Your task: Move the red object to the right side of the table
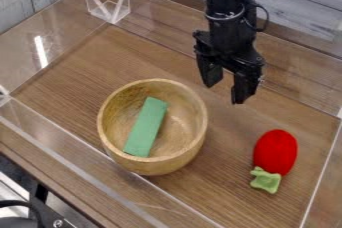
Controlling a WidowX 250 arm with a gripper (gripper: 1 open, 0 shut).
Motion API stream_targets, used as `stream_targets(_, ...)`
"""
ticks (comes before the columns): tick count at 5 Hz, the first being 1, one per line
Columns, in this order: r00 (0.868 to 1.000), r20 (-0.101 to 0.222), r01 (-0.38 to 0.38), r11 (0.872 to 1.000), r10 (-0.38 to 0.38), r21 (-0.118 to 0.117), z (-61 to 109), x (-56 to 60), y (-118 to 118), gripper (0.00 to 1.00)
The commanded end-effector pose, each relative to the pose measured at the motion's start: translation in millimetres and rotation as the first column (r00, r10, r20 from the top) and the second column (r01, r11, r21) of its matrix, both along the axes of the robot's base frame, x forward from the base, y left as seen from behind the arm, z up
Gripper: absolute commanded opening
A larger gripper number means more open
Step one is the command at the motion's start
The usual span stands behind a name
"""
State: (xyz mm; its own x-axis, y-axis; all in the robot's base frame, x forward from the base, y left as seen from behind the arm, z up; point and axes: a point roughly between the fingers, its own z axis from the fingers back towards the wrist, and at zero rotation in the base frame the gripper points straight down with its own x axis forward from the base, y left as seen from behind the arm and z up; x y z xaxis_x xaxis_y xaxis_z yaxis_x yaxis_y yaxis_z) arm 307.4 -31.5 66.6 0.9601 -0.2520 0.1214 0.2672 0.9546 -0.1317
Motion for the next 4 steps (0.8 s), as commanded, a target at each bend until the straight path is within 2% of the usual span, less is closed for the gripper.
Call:
stream_targets(1,0.998,0.063,-0.025,1.0,0.024,0.013,24.3,7.6,5.5,1.0)
stream_targets(2,0.995,0.07,-0.068,0.997,0.066,0.025,31.9,15.9,19.6,1.0)
stream_targets(3,0.986,0.085,-0.146,0.989,0.143,0.03,44.6,20.4,38.2,1.0)
stream_targets(4,0.983,0.099,-0.156,0.988,0.153,0.021,64.3,1.9,32.3,1.0)
